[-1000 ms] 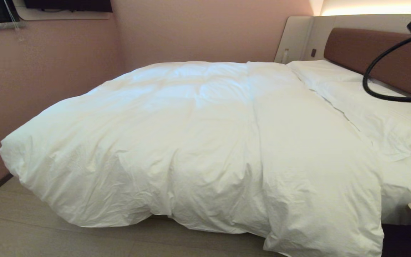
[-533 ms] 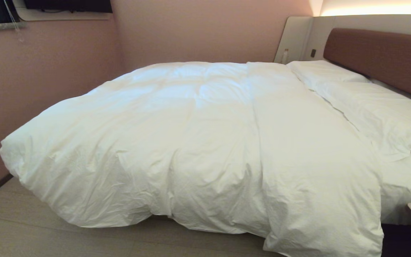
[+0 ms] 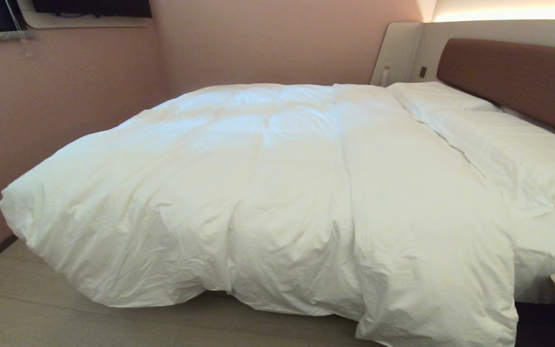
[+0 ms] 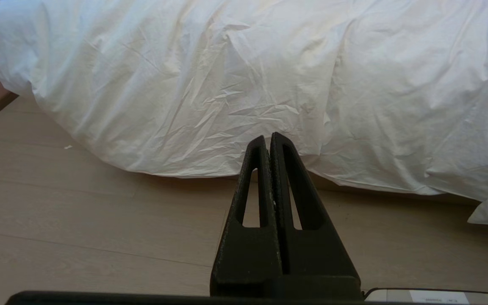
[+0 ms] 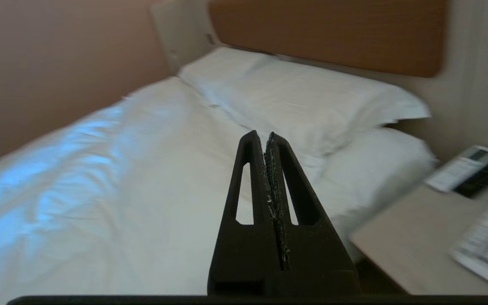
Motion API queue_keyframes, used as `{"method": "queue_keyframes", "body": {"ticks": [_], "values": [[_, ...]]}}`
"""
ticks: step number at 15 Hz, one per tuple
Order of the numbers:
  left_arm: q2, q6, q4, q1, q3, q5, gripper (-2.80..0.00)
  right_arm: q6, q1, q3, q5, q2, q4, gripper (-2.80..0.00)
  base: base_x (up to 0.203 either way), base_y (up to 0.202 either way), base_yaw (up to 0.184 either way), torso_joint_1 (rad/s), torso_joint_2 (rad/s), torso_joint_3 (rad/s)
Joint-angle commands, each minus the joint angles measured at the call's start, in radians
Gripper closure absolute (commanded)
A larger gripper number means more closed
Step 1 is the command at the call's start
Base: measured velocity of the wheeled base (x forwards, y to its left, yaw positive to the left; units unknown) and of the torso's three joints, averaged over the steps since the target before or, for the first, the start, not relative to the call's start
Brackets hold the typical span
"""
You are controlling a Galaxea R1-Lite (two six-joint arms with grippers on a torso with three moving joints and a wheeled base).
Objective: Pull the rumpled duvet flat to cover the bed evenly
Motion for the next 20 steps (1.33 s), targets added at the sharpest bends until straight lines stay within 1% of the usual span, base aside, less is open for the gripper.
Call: {"method": "queue_keyframes", "body": {"ticks": [1,3,4,5,8,10,12,16,18,19,20], "values": [[0.0,-0.001,0.0,0.0,-0.001,0.0,0.0,-0.03,-0.006,0.011,-0.112,-0.084,0.219,0.0,0.0,0.0,0.0,0.0,0.0,0.0],[0.0,-0.001,0.0,0.0,-0.001,0.0,0.0,-0.076,-0.022,0.038,-0.172,-0.156,0.215,0.0,0.0,0.0,0.0,0.0,0.0,0.0],[0.0,-0.001,0.0,0.0,0.0,0.0,0.0,-0.095,-0.046,0.053,-0.194,-0.196,0.212,0.0,0.0,0.0,0.0,0.0,0.0,0.0],[0.0,-0.001,0.0,0.001,0.001,0.0,0.0,-0.112,-0.087,0.066,-0.207,-0.237,0.21,0.0,0.0,0.0,0.0,0.0,0.0,0.0],[0.0,-0.001,0.0,0.0,-0.001,0.0,0.0,-0.172,-0.252,0.087,-0.204,-0.348,0.207,0.0,0.0,0.0,0.0,0.0,0.0,0.0],[0.0,-0.001,0.0,0.0,-0.001,0.0,0.0,-0.184,-0.269,0.122,-0.176,-0.418,0.21,0.0,0.0,0.0,0.0,0.0,0.0,0.0],[0.0,-0.001,0.0,0.0,-0.001,0.0,0.0,-0.2,-0.272,0.196,-0.124,-0.508,0.213,0.0,0.0,0.0,0.0,0.0,0.0,0.0],[0.0,-0.001,0.0,0.0,0.001,0.0,0.0,-0.28,-0.312,0.376,-0.018,-0.673,0.204,0.0,0.0,0.0,0.0,0.0,0.0,0.0],[0.0,-0.001,0.0,0.0,0.001,0.0,0.0,-0.299,-0.315,0.433,0.084,-0.761,0.203,0.0,0.0,0.0,0.0,0.0,0.0,0.0],[0.0,-0.001,0.0,0.0,0.001,0.0,0.0,-0.287,-0.315,0.464,0.165,-0.784,0.195,0.0,0.0,0.0,0.0,0.0,0.0,0.0],[0.0,-0.001,0.0,0.0,-0.001,0.0,0.0,-0.255,-0.316,0.467,0.196,-0.788,0.179,0.0,0.0,0.0,0.0,0.0,0.0,0.0]]}}
